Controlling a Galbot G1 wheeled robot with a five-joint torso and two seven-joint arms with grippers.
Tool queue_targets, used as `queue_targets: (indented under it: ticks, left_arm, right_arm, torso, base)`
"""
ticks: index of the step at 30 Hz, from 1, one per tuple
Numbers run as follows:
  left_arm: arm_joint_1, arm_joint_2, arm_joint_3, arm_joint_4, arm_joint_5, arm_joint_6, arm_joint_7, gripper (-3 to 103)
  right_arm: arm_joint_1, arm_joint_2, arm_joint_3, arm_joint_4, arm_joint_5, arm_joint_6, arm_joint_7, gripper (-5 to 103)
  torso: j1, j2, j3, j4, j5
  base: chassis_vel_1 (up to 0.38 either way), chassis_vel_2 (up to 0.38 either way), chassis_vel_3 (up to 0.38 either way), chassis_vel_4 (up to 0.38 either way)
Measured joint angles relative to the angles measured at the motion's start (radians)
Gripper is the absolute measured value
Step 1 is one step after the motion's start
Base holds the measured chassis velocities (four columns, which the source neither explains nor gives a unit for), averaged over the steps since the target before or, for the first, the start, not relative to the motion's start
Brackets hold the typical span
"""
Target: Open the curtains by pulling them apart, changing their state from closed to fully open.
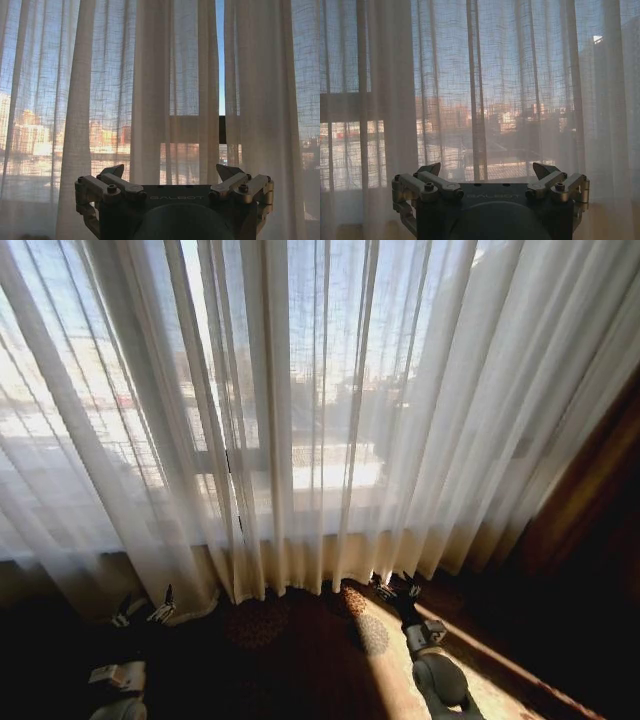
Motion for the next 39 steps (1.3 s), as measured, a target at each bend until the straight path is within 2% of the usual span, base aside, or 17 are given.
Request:
queue_targets:
  ticks: [11,15,18,24,26,35,39]
  left_arm:
    - [0.000,0.000,0.000,0.000,0.000,0.000,0.000,100]
    - [0.000,0.000,0.000,0.000,0.000,0.000,0.000,100]
    - [0.000,0.000,0.000,0.000,0.000,0.000,0.000,100]
    - [0.000,0.000,0.000,0.000,0.000,0.000,0.000,100]
    - [0.000,0.000,0.000,0.000,0.000,0.000,0.000,100]
    - [0.000,0.000,0.000,0.000,0.000,0.000,0.000,100]
    - [0.000,0.000,0.000,0.000,0.000,0.000,0.000,100]
  right_arm:
    - [-0.003,-0.001,0.005,0.000,0.000,0.002,-0.007,100]
    - [-0.003,0.000,0.004,-0.001,0.000,0.005,-0.007,100]
    - [-0.002,0.000,0.001,-0.001,0.000,0.009,-0.014,100]
    - [-0.006,0.007,-0.013,0.004,-0.010,0.020,-0.067,100]
    - [0.006,0.011,-0.022,-0.004,-0.011,0.032,-0.068,100]
    - [0.040,0.007,-0.030,-0.043,-0.032,0.045,-0.058,100]
    - [0.045,0.007,-0.035,-0.064,-0.026,0.075,-0.044,100]
  torso:
    - [0.001,0.000,0.000,-0.0003,0.0008]
    - [0.000,0.000,0.000,0.0002,-0.0009]
    - [0.000,0.000,0.000,0.0000,0.0006]
    - [0.000,0.000,0.000,0.0000,-0.0006]
    - [0.001,-0.001,0.000,0.0000,0.0004]
    - [0.000,-0.001,0.000,0.0002,0.0000]
    - [-0.002,0.001,-0.001,-0.0001,0.0001]
  base:
    - [-0.292,0.318,0.311,-0.335]
    - [-0.384,0.323,0.407,-0.332]
    - [-0.291,0.344,0.308,-0.333]
    - [-0.319,0.347,0.326,-0.349]
    - [-0.284,0.302,0.251,-0.326]
    - [-0.101,0.122,0.069,-0.087]
    - [0.000,0.000,0.000,0.000]
